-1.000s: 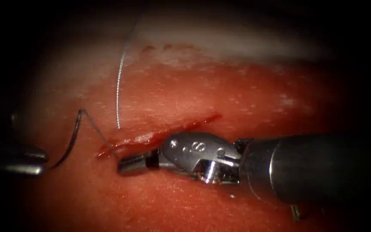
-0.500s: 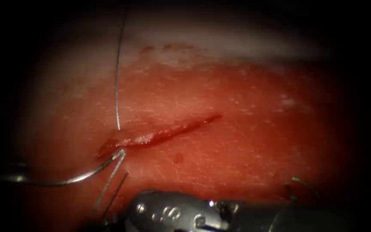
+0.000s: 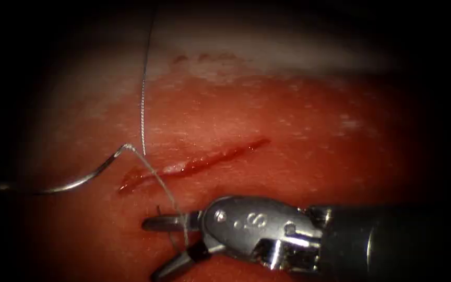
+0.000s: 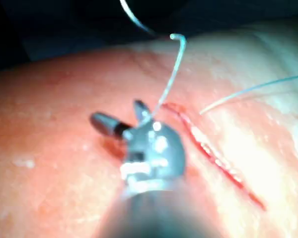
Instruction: Wound Closure
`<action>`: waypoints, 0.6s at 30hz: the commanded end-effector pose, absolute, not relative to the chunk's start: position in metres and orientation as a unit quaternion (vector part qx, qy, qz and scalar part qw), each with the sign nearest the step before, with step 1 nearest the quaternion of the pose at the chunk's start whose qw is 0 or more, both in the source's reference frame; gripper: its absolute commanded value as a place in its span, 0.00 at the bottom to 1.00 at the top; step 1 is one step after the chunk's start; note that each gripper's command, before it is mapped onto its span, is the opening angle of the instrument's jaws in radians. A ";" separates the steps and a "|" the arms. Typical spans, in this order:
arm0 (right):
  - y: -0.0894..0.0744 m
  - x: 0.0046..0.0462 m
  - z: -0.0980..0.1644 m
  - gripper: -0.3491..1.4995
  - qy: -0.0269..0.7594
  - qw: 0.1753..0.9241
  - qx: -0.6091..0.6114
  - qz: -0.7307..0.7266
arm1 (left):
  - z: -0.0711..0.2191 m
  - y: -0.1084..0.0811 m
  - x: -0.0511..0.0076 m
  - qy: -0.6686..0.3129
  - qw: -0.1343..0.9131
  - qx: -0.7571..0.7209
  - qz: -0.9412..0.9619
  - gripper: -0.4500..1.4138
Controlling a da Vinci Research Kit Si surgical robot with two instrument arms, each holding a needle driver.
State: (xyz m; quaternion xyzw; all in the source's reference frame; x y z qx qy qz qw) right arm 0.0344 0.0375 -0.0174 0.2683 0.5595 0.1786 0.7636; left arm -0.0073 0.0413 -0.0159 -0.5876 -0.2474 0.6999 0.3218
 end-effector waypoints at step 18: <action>0.037 0.0353 -0.011 0.73 0.555 0.787 0.189 0.191 | -0.016 0.043 -0.0035 -0.177 0.365 -0.587 0.701 0.05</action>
